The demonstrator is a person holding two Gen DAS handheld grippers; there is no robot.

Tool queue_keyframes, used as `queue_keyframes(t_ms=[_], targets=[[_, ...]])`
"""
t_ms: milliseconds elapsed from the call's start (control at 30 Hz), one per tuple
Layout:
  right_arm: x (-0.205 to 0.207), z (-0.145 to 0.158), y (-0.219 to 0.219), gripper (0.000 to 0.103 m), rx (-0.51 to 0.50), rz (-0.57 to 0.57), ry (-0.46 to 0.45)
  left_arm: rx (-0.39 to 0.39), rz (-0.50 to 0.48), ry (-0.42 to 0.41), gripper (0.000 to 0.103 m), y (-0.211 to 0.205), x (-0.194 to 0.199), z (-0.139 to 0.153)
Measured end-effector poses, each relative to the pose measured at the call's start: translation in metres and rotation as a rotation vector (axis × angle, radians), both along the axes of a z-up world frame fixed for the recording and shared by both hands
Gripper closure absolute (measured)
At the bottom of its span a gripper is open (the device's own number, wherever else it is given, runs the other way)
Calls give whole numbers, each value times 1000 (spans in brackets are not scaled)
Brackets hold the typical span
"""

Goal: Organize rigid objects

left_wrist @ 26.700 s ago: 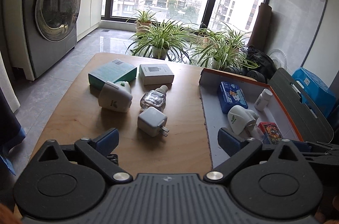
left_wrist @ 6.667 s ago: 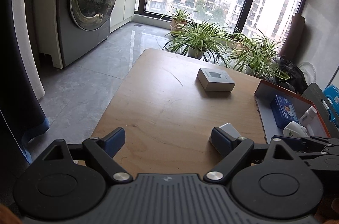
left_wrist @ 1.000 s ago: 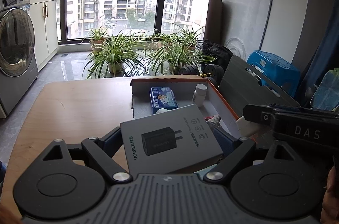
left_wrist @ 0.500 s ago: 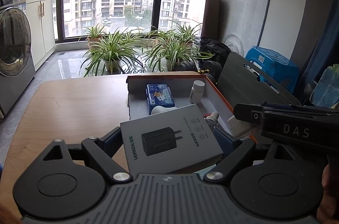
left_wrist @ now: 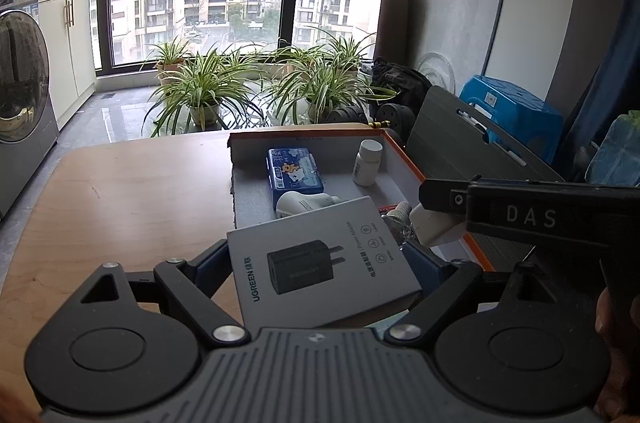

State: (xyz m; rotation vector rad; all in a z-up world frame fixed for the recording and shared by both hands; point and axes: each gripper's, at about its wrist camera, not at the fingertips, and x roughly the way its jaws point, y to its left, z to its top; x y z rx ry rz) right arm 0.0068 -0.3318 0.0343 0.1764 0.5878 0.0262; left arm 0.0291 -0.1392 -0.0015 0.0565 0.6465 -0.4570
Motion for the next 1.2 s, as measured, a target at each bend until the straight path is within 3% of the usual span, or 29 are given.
queue_keyframes(t_ms=[1200], targets=[[102, -17, 0, 52, -11, 58, 113, -12, -27, 54, 10, -10, 25, -20]])
